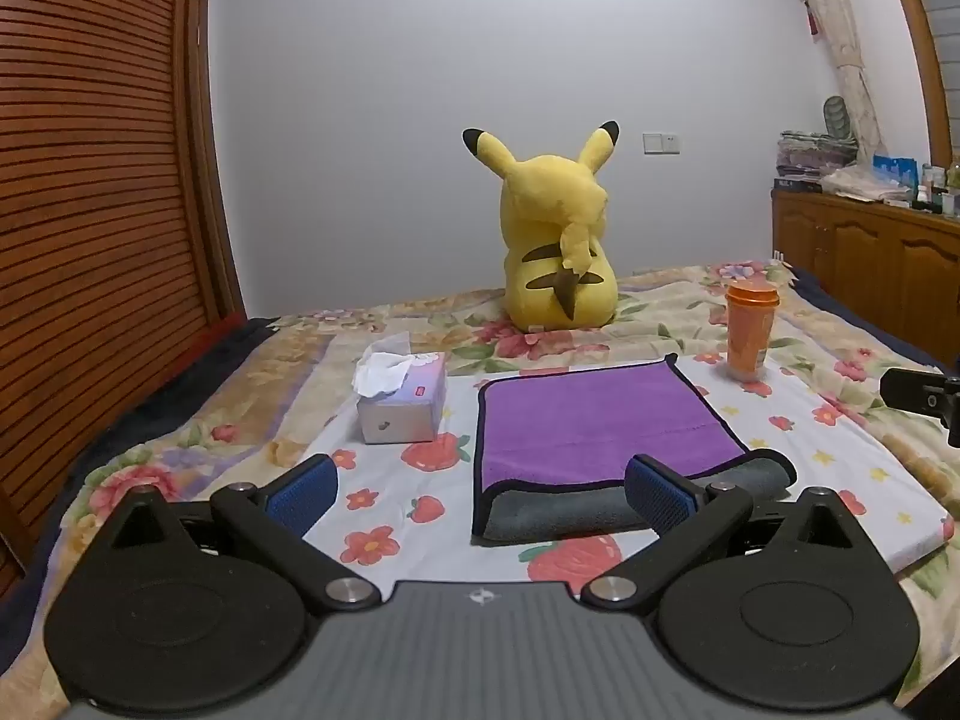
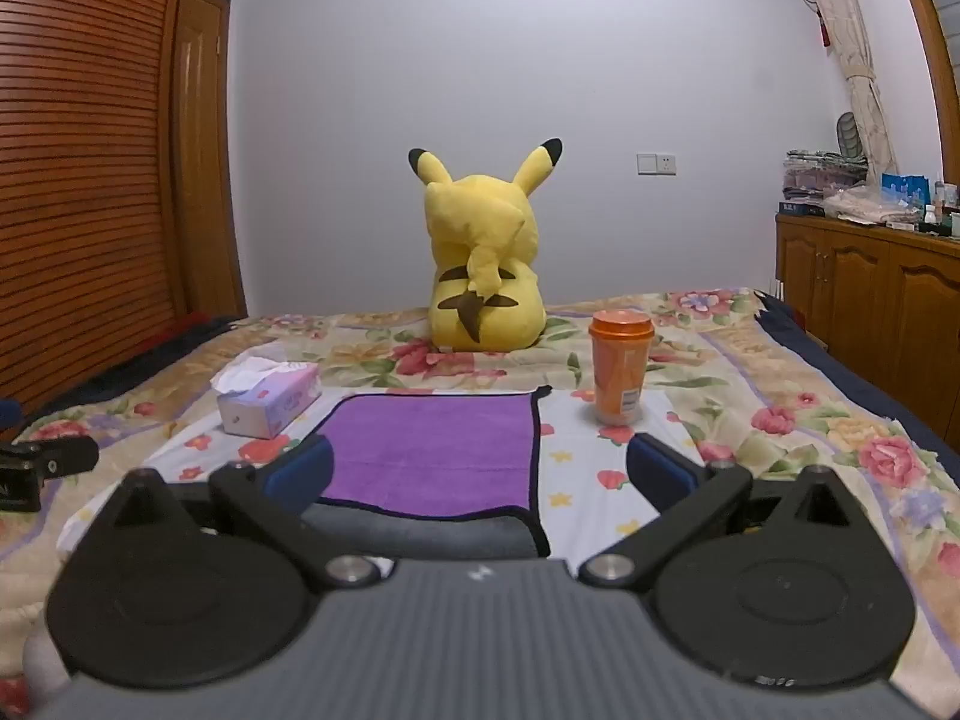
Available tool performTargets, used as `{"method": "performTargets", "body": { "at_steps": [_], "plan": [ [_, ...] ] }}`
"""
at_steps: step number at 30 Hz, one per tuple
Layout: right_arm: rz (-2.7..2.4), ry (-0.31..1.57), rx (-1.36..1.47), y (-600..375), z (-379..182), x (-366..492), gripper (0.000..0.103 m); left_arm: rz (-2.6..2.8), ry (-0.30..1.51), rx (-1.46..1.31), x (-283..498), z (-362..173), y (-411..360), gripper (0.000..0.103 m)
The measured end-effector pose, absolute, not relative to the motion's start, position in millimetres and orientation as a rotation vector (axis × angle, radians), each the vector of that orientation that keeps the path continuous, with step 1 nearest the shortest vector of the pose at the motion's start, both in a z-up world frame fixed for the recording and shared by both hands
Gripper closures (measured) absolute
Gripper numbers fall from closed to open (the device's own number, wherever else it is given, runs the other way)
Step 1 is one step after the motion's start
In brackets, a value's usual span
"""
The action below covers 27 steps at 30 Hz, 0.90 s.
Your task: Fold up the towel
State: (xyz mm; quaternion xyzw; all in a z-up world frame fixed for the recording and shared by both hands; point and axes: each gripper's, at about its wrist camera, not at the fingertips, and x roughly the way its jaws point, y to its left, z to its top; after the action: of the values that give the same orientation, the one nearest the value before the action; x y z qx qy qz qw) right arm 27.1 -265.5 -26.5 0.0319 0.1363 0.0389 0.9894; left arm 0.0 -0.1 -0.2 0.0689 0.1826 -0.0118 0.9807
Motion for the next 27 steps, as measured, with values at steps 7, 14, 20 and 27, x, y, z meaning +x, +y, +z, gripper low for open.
{"method": "performTargets", "body": {
  "at_steps": [7, 14, 20, 27],
  "plan": [
    [0.077, 0.27, 0.063, -267.2, -26.5, 26.7, 0.0, -0.024, 0.364, 0.139, -0.3, -0.1, -0.4, 0.0],
    [0.077, 0.27, 0.063, -269.9, -26.6, 26.9, 0.0, -0.025, 0.364, 0.136, -0.4, 0.0, -0.2, 0.0],
    [0.077, 0.271, 0.064, -272.5, -26.9, 27.4, 0.0, -0.025, 0.364, 0.135, -0.4, -0.1, -0.2, 0.0],
    [0.079, 0.274, 0.064, -269.5, -25.7, 28.4, 0.0, -0.026, 0.366, 0.134, -0.5, -0.1, -0.3, 0.0]
  ]
}}
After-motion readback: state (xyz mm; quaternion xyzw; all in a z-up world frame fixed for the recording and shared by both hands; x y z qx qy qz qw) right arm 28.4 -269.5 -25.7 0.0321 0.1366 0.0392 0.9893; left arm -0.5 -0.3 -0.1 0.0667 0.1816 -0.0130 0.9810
